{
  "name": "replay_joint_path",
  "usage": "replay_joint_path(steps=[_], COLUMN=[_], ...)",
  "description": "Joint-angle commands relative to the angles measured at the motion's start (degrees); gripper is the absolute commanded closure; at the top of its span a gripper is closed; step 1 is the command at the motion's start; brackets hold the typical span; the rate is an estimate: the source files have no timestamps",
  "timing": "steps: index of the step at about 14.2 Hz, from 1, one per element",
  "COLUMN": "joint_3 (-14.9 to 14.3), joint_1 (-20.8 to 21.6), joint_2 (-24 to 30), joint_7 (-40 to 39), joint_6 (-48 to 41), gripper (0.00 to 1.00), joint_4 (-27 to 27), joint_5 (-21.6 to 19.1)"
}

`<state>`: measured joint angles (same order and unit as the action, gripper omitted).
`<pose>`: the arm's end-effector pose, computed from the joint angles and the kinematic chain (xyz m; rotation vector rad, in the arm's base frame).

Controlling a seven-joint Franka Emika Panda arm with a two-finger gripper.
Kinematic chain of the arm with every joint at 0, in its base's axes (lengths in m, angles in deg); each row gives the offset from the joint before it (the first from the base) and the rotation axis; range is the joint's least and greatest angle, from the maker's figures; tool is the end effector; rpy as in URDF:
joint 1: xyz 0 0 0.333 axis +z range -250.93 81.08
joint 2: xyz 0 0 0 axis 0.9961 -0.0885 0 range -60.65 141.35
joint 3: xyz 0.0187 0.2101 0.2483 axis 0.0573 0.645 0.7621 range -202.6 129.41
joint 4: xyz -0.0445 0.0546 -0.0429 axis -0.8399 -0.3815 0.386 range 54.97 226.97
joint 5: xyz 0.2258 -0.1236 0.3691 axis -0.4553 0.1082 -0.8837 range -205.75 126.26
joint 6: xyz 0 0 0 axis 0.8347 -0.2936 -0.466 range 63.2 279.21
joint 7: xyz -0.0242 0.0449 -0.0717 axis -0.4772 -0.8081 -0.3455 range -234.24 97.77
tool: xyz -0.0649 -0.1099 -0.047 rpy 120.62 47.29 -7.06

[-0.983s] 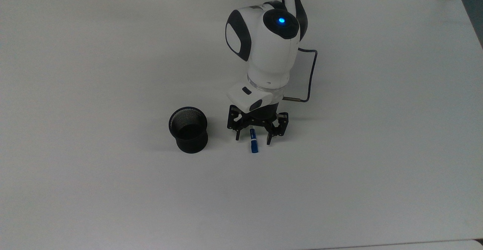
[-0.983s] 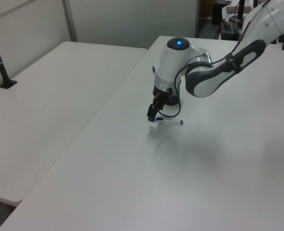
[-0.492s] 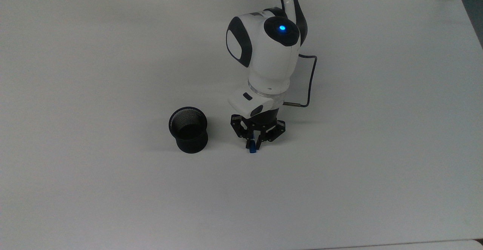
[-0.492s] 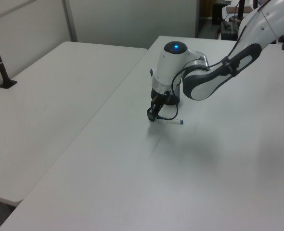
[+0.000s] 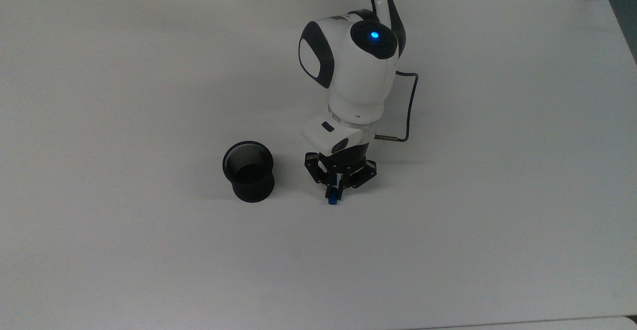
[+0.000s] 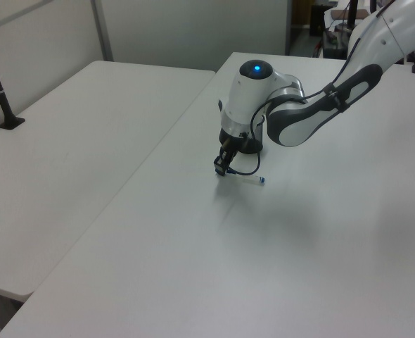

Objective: Insert the marker
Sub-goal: 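Close the gripper on the marker's blue cap end and lift, then carry the marker over the black mesh cup, tilting it downward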

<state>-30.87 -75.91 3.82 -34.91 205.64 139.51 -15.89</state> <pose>0.7715 0.1849 0.2560 2.9814 -0.0948 0.5500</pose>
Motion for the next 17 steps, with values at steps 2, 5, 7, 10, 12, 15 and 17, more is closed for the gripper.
replay_joint_path(steps=[2, 5, 7, 10, 12, 15, 17], joint_3=[-0.71, -1.15, -3.51, -7.3, -8.18, -8.19, -8.27], joint_1=[0.12, -0.05, -0.05, -0.75, -2.5, -5.23, -6.29], joint_2=[6.02, 10.85, 12.36, 14.12, 14.03, 12.72, 11.41], joint_7=[4.29, 7.88, 8.25, 8.34, 8.34, 8.34, 8.34], joint_6=[0.34, -4.3, -4.67, -4.67, -4.24, -2.49, -0.03], gripper=[0.84, 0.84, 0.84, 0.84, 0.84, 0.84, 0.83], joint_4=[-0.91, -0.48, -0.39, 0.93, 0.93, 0.93, 0.93], joint_5=[0.84, 1.19, 1.19, 1.28, 1.37, 4.61, 4.97])
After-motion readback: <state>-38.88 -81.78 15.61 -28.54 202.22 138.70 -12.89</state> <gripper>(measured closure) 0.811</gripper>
